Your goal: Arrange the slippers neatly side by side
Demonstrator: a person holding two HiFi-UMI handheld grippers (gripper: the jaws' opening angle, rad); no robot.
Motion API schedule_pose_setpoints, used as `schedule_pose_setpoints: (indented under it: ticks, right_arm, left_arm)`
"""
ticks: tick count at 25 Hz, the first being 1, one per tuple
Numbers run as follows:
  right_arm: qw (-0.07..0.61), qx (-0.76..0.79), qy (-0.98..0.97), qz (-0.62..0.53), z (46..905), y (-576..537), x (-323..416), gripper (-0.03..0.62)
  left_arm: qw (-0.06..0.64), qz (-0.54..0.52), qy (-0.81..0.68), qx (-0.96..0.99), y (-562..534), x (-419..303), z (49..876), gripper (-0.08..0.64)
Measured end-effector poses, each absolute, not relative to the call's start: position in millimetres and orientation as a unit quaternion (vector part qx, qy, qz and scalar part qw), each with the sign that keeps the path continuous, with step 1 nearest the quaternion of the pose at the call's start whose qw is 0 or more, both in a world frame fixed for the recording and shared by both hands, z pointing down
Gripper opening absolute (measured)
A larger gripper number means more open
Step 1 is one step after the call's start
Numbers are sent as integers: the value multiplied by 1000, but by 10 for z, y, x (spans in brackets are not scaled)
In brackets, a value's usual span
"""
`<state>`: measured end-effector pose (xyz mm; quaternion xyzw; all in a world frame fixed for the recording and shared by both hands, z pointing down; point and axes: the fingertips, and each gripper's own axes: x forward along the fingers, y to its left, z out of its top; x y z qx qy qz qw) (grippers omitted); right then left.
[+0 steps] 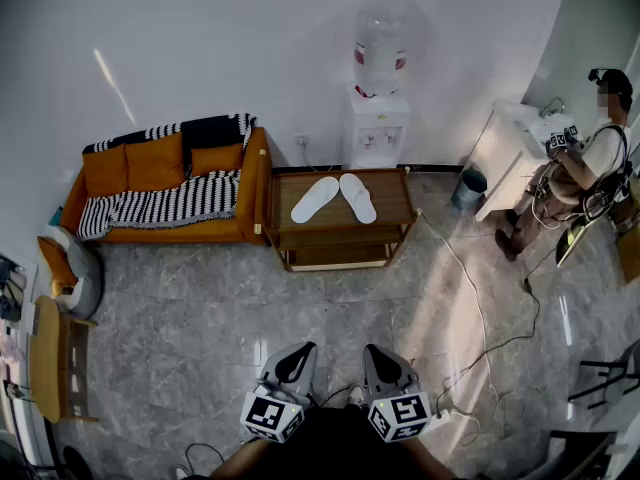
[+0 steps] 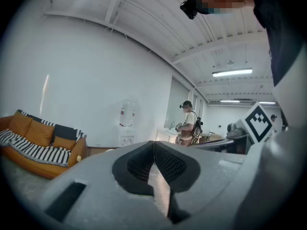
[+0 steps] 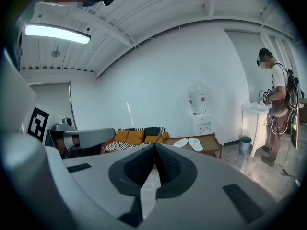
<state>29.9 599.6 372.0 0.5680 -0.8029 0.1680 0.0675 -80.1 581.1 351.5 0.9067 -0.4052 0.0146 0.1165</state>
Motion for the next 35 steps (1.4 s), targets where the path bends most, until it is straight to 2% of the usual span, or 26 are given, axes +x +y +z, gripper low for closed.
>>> schedule_pose_setpoints:
  ticks: [19,35]
  right_arm:
    - [54,569,-803,172,3712,5999,15,12]
    - [58,590,-789,160,3753,5707,-669,12]
  left_arm:
    - [124,12,-397,910,5854,-1066,3557,17]
    - [138,1,-385,913,5525,-1805,3584,17]
